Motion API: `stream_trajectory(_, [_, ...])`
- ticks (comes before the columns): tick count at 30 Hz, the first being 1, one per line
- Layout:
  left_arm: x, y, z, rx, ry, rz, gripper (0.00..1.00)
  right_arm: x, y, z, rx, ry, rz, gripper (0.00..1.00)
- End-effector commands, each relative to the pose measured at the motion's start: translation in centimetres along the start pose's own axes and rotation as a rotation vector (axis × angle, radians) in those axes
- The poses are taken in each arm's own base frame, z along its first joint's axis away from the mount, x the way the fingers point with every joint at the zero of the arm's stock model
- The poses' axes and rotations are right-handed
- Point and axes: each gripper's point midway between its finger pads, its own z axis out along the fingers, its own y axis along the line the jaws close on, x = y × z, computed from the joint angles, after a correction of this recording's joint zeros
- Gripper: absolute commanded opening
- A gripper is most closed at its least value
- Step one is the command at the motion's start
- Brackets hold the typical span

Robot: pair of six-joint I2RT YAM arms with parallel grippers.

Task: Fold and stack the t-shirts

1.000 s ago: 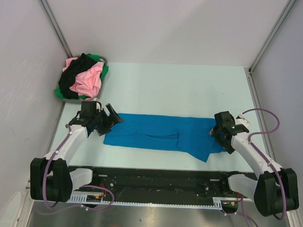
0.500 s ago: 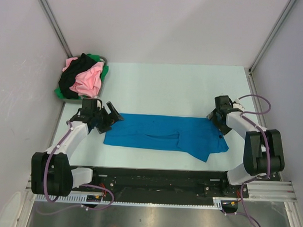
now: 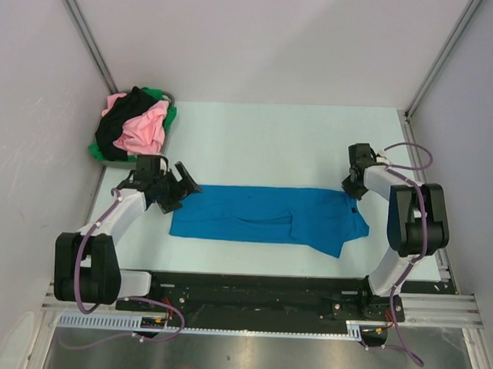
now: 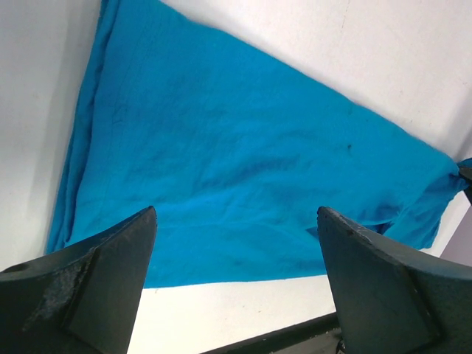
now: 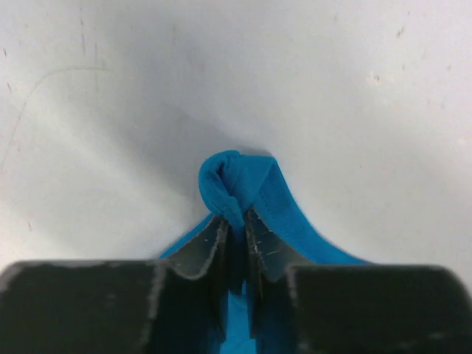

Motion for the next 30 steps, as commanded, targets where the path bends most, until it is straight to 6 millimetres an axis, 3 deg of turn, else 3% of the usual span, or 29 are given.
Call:
stream_trajectory(1, [-1.8, -1.3, -0.1, 0.033, -0.042, 0.025, 0.95, 1.1, 0.4, 2.4, 0.014, 0.048, -0.019, 0.00])
stream_trajectory(5, [-1.8, -1.0, 0.4, 0.023, -0.036, 0.019, 0.94, 1.8, 0.5, 3.7, 0.031, 0.072, -0.025, 0.00])
stream_trajectory(7, [-1.7, -0.9, 0.7, 0.017, -0.026, 0.000, 0.95, 1.2, 1.1, 4.0, 0.026, 0.057, -0.026, 0.00])
stream_trajectory(8, [-1.9, -1.1, 0.8, 0.024, -0.030, -0.004, 0.94, -0.3, 2.6, 3.8, 0.000, 0.031, -0.018, 0.00])
stream_trajectory(10, [-1.7, -1.2, 1.1, 0.033, -0.019, -0.025, 0.94, -1.3, 3.7, 4.4, 0.011, 0.027, -0.023, 0.00])
stream_trajectory(11, [-1.8, -1.5, 1.2, 0.044, -0.018, -0.026, 0.94, -3.4, 6.3, 3.8, -0.037, -0.010, -0.009, 0.00])
stream_trajectory(13, [-1.7, -1.6, 1.4, 0.042, -0.013, -0.026, 0.94, -3.5, 7.7, 4.9, -0.038, 0.023, -0.023, 0.00])
stream_trajectory(14, [-1.7, -1.6, 1.5, 0.043, -0.013, -0.024, 0.94, -5.5, 10.9, 3.9, -0.097, 0.000, -0.017, 0.00])
stream_trajectory(15, [-1.8, -1.6, 1.6, 0.039, -0.013, -0.019, 0.94, -4.7, 11.7, 5.4, -0.087, 0.029, -0.037, 0.00])
stream_trajectory(16, [-1.8, -1.6, 1.7, 0.036, -0.013, -0.018, 0.94, -5.0, 13.3, 5.6, -0.103, 0.027, -0.065, 0.00])
stream_trajectory(17, [-1.8, -1.5, 1.7, 0.033, -0.010, -0.018, 0.94, -7.1, 16.5, 4.4, -0.166, -0.004, -0.069, 0.00])
stream_trajectory(18, [-2.0, -1.5, 1.7, 0.030, -0.014, -0.018, 0.94, -5.9, 18.0, 6.1, -0.166, 0.016, -0.103, 0.00])
stream_trajectory(19, [-2.1, -1.6, 1.7, 0.030, -0.016, -0.017, 0.94, -6.1, 19.3, 6.3, -0.182, 0.012, -0.124, 0.00])
stream_trajectory(20, [-2.0, -1.5, 1.8, 0.024, -0.017, -0.018, 0.94, -5.7, 20.4, 6.3, -0.198, 0.031, -0.143, 0.00])
stream_trajectory(21, [-2.0, -1.4, 1.8, 0.018, -0.021, -0.025, 0.94, -8.0, 24.3, 4.3, -0.300, -0.023, -0.131, 0.00])
stream_trajectory(22, [-2.3, -1.5, 1.8, 0.017, -0.036, -0.024, 0.94, -6.5, 25.1, 6.4, -0.312, 0.011, -0.150, 0.00])
stream_trajectory(24, [-2.3, -1.4, 1.8, 0.011, -0.043, -0.035, 0.94, -6.7, 29.8, 4.5, -0.492, 0.019, -0.149, 0.00])
stream_trajectory(25, [-2.4, -1.5, 1.9, 0.020, -0.050, -0.037, 0.94, -5.5, 30.8, 4.9, -0.545, 0.049, -0.157, 0.01])
stream_trajectory(26, [-2.1, -1.4, 2.0, 0.022, -0.048, -0.042, 0.94, -5.5, 33.2, 3.6, -0.677, 0.051, -0.161, 0.27])
stream_trajectory(27, [-2.2, -1.7, 1.9, 0.031, -0.055, -0.045, 0.94, -4.6, 33.4, 4.0, -0.697, 0.065, -0.167, 0.54])
stream_trajectory(29, [-2.3, -1.9, 1.7, 0.035, -0.065, -0.036, 0.94, -7.0, 34.5, 1.6, -0.751, -0.045, -0.175, 0.99])
stream_trajectory(30, [-2.3, -2.0, 1.6, 0.040, -0.068, -0.032, 0.94, -7.8, 34.5, 0.8, -0.755, -0.085, -0.176, 1.00])
